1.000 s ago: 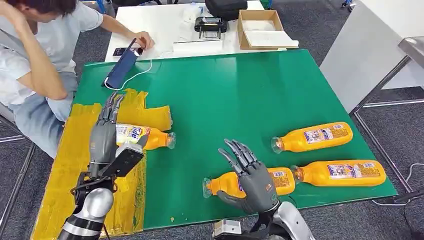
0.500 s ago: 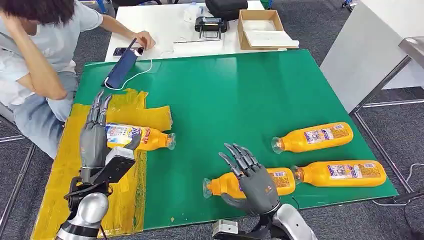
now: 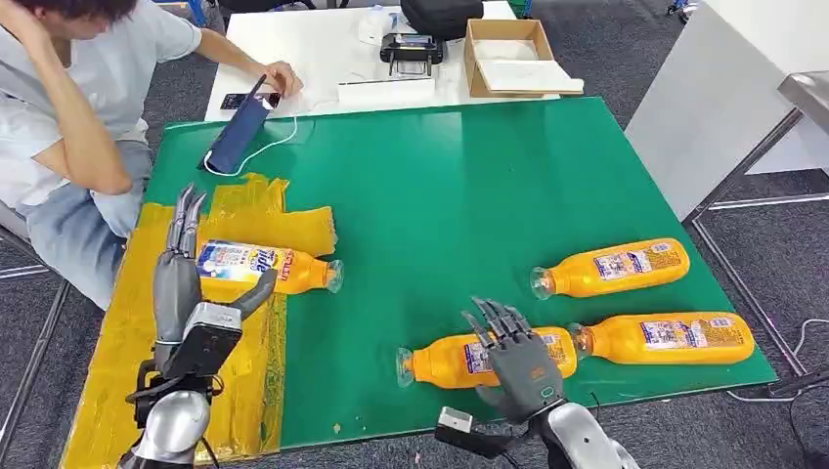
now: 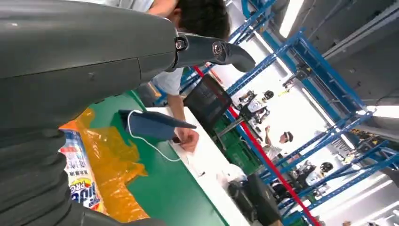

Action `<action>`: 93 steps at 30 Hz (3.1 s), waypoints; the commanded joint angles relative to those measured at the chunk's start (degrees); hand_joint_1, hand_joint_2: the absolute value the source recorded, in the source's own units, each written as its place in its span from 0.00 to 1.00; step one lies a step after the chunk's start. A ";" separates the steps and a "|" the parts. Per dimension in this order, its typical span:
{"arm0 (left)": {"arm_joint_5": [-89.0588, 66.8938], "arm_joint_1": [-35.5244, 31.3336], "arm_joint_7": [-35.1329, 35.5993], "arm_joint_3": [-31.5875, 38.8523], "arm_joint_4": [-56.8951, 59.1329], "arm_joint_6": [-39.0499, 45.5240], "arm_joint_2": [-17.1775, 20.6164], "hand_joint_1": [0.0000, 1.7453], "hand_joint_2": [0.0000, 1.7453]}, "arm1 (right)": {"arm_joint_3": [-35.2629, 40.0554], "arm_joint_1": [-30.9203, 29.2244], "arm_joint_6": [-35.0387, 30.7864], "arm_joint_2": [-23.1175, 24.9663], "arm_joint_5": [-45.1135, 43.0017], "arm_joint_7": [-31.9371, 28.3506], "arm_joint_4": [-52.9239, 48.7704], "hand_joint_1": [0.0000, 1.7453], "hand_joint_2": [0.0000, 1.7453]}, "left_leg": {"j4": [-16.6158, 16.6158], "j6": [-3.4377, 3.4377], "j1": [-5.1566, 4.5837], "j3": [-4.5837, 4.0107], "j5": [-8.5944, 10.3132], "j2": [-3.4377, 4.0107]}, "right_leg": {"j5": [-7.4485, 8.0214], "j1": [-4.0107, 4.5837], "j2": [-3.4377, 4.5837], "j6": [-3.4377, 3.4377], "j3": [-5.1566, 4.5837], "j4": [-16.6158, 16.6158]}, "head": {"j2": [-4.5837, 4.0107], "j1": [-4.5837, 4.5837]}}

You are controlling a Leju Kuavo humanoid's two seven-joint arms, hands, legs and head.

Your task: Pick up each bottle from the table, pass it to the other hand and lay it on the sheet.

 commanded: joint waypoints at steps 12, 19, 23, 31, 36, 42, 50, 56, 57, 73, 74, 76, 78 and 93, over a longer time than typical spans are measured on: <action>5.91 -0.01 -0.27 -1.11 -0.27 -4.82 -0.25 0.00 1.00 | -5.46 -3.68 2.21 0.74 1.60 3.84 14.84 0.00 1.00 | 0.00 -0.15 0.05 0.44 -0.19 0.04 | -0.15 0.07 -0.03 -0.12 0.45 -0.04 | 0.00 -0.02; 6.23 -0.95 -0.26 -2.20 1.70 -5.56 -0.25 0.00 1.00 | -6.95 -5.51 3.30 1.22 -0.16 3.05 19.85 0.00 1.00 | -0.05 -0.12 0.05 0.45 -0.09 -0.05 | -0.09 0.05 -0.12 -0.10 0.44 -0.09 | 0.00 0.00; 6.33 -1.40 -0.31 -3.09 2.42 -5.80 -0.15 0.00 1.00 | -7.71 -6.82 3.87 1.78 -1.31 2.48 23.06 0.00 1.00 | -0.05 -0.12 0.06 0.55 -0.08 -0.07 | -0.09 0.07 -0.15 -0.13 0.51 -0.11 | 0.00 0.00; 6.39 -1.63 -0.22 -3.57 2.83 -5.83 -0.20 0.00 1.00 | -7.79 -7.54 4.38 1.76 -1.39 2.41 25.67 0.64 1.00 | -0.05 -0.27 0.04 1.00 -0.35 -0.09 | -0.32 0.05 -0.17 -0.13 0.33 -0.12 | 0.00 0.00; 6.39 -1.64 -0.21 -3.68 2.83 -5.63 -0.19 0.00 1.00 | -7.74 -7.71 4.64 1.70 -1.69 2.03 26.38 0.82 1.00 | -0.08 -0.23 0.05 1.08 -0.33 -0.09 | -0.37 0.06 -0.19 -0.12 0.43 -0.14 | 0.00 0.00; 6.39 -1.64 -0.21 -3.68 2.83 -5.63 -0.19 0.00 1.00 | -7.74 -7.71 4.64 1.70 -1.69 2.03 26.38 0.82 1.00 | -0.07 -0.02 0.04 1.17 -0.23 -0.16 | -0.38 0.05 -0.21 -0.14 0.58 -0.13 | 0.00 0.00; 6.39 -1.64 -0.21 -3.68 2.83 -5.63 -0.19 0.00 1.00 | -7.74 -7.71 4.64 1.70 -1.69 2.03 26.38 0.82 1.00 | -0.06 -0.14 0.07 1.26 -0.34 -0.21 | -0.44 0.09 -0.27 -0.16 0.71 -0.13 | 0.00 0.00; 6.67 -1.80 -0.18 -3.87 3.03 -5.45 -0.15 0.00 1.00 | -7.29 -7.79 5.36 1.37 -2.52 1.11 27.13 1.00 1.00 | -0.07 -0.06 0.04 1.18 -0.32 -0.15 | -0.39 0.05 -0.18 -0.11 0.60 -0.13 | 0.00 0.02; 6.68 -1.78 -0.18 -3.91 3.03 -5.43 -0.16 0.00 1.00 | -7.25 -7.76 5.37 1.34 -2.61 1.02 27.25 1.00 1.00 | -0.07 -0.12 0.06 1.25 -0.34 -0.21 | -0.44 0.07 -0.27 -0.16 0.68 -0.14 | 0.00 0.00; 30.33 0.62 1.68 -9.28 1.76 -29.95 4.71 0.00 1.00 | -18.46 -2.48 -17.93 12.92 -20.77 -13.92 9.34 1.00 1.00 | 0.07 -0.22 0.04 1.10 -0.54 0.15 | -0.49 0.05 0.11 -0.16 1.04 0.13 | 0.00 -0.02; 31.54 0.13 1.80 -9.79 2.40 -31.06 5.07 0.00 1.00 | -19.10 -2.44 -18.79 13.37 -22.78 -15.71 9.03 1.00 1.00 | -0.01 -0.14 0.01 0.94 -0.41 0.13 | -0.33 0.02 0.08 -0.10 0.87 0.07 | 0.00 -0.02; 32.70 -0.83 2.03 -10.67 3.91 -31.66 5.34 0.00 1.00 | -20.36 -2.39 -21.52 14.68 -26.22 -19.54 7.97 1.00 1.00 | -0.03 -0.18 0.00 0.99 -0.40 0.00 | -0.36 0.02 -0.09 -0.10 0.90 0.04 | 0.00 -0.02; 34.74 -0.83 3.80 -9.93 5.03 -30.47 4.27 0.00 1.00 | -21.54 -1.94 -23.20 15.85 -28.76 -20.90 6.36 1.00 1.00 | -0.02 -0.16 0.03 0.88 -0.34 -0.09 | -0.38 0.04 -0.16 -0.12 0.82 0.03 | 0.00 0.02; 42.20 -2.84 5.65 -13.46 7.55 -33.19 4.92 0.00 1.00 | -16.50 -4.53 -19.28 18.28 -39.50 -26.86 6.11 1.00 1.00 | -0.01 -0.23 0.05 0.93 -0.41 0.07 | -0.37 0.05 0.00 -0.16 0.84 0.02 | 0.00 0.02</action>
